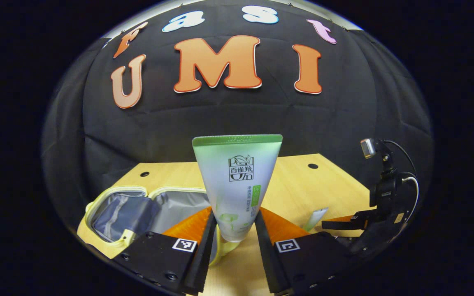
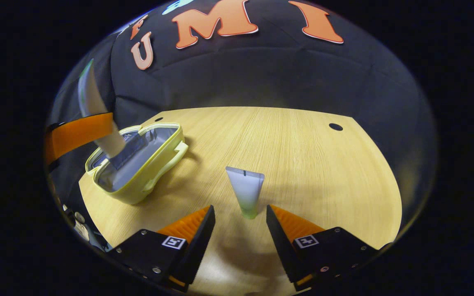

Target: First open the suitcase, pack the skin care products into it, and then close the suitcase.

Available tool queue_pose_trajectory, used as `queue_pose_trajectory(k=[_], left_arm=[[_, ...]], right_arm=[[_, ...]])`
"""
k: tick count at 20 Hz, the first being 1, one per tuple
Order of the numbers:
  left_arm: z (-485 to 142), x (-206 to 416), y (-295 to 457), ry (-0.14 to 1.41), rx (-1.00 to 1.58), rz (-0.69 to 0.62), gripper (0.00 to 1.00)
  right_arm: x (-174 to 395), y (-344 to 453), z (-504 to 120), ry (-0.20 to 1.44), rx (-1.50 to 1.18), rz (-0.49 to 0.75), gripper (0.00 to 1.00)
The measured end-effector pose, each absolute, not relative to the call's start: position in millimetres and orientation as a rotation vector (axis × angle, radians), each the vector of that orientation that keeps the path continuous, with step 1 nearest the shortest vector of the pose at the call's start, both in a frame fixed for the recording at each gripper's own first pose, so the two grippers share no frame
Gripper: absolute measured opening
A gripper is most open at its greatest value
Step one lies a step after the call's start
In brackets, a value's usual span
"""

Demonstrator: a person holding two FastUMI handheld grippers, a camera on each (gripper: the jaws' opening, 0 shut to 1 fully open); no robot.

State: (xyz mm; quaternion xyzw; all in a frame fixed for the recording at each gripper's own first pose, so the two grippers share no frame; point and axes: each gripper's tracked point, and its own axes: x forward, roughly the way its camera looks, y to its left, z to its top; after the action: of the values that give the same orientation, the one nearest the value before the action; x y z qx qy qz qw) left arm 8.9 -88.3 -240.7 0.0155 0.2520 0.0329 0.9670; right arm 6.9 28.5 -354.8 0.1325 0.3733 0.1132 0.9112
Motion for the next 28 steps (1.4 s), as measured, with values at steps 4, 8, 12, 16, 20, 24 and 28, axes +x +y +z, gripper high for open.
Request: queue_pose_trajectory(k=[4, 8, 12, 16, 20, 24, 28], left_arm=[[-230, -7, -59, 0.537, 0.081, 0.128, 0.56], [-228, -24, -33, 0.573, 0.112, 0.183, 0.55], [-227, -38, -11, 0.601, 0.117, 0.225, 0.55], [-239, -39, 12, 0.62, 0.101, 0.23, 0.55], [-264, -40, 44, 0.67, 0.052, 0.213, 0.55], [-290, -42, 71, 0.742, 0.024, 0.159, 0.55], [-319, -40, 87, 0.83, -0.007, 0.107, 0.55]], right_arm=[[7, 37, -381, 0.87, 0.325, 0.193, 0.57], [20, 39, -397, 0.879, 0.344, 0.15, 0.45], [31, 45, -396, 0.867, 0.403, 0.132, 0.35], [25, 42, -386, 0.848, 0.37, 0.136, 0.35], [15, 45, -356, 0.821, 0.347, 0.127, 0.34], [7, 58, -323, 0.787, 0.304, 0.125, 0.34], [9, 77, -286, 0.736, 0.269, 0.141, 0.34]])
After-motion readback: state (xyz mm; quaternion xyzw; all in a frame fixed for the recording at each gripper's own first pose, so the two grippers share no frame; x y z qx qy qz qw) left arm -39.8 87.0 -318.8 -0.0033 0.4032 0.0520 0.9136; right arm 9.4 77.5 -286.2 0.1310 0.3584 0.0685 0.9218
